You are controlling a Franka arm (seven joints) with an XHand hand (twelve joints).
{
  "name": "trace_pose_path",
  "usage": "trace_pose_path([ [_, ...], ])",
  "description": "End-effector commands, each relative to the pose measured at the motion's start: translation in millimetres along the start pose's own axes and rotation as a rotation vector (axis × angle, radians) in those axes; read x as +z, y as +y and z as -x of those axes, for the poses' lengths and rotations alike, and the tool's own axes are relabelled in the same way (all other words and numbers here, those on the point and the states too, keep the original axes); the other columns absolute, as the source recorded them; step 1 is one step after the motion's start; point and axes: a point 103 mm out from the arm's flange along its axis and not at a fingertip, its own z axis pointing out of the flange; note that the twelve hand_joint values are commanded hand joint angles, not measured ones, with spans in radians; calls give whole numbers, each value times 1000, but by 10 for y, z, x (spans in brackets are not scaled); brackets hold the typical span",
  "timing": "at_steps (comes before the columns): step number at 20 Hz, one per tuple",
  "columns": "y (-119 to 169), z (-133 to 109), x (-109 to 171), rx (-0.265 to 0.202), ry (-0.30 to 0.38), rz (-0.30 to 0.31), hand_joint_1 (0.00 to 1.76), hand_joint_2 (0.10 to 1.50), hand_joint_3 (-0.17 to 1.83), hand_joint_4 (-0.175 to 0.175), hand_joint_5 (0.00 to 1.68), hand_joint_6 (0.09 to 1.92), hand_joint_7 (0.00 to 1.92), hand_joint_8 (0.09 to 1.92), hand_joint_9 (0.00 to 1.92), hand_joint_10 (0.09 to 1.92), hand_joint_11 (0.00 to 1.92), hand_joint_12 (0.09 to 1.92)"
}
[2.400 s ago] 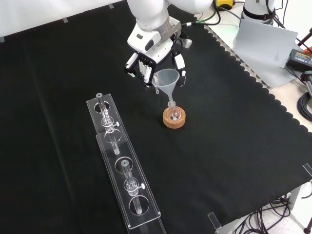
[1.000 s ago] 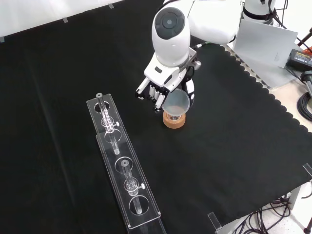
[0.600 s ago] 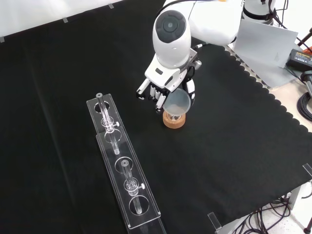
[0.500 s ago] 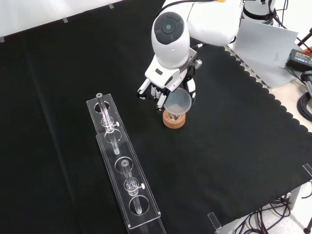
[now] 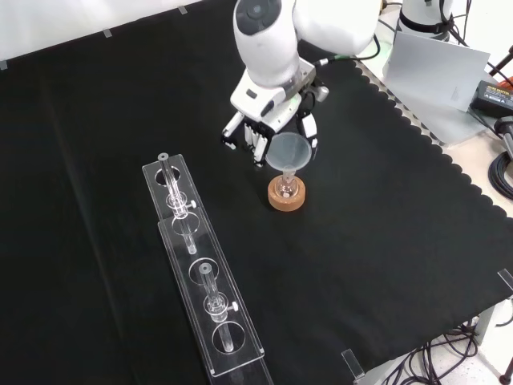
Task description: Place the funnel on the round-bottom flask.
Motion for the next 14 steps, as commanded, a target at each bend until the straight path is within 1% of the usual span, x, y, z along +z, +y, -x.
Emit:
trace_pose_path([
  [1, -122, 238, -76, 13, 53, -75, 796, 441, 652, 36, 634, 500, 1030, 233, 1017, 190, 0, 1535],
  [3, -153, 225, -158, -1, 39, -107, 648, 494, 453, 23, 396, 253, 739, 166, 749, 145, 0, 1467],
  [4, -157, 181, -214, -7, 14, -112, 592, 525, 356, 20, 310, 148, 624, 155, 631, 150, 0, 1431],
  [5, -159, 142, -263, -11, -10, -115, 548, 555, 265, 17, 238, 87, 516, 159, 508, 190, 0, 1388],
  [6, -146, 98, -305, -11, -18, -110, 520, 581, 192, 16, 187, 87, 432, 188, 395, 284, 0, 1352],
  [8, -119, 13, -369, -12, -41, -99, 495, 615, 105, 12, 126, 87, 324, 282, 216, 528, 0, 1310],
  [10, -104, -39, -442, -11, -40, -91, 490, 631, 64, 7, 90, 87, 253, 387, 113, 696, 0, 1302],
  [12, -78, -108, -552, -7, -34, -85, 489, 637, 49, 2, 70, 87, 215, 441, 74, 756, 0, 1304],
  [14, -55, -178, -692, 3, -23, -71, 489, 638, 44, -1, 54, 87, 195, 457, 57, 770, 0, 1304],
])
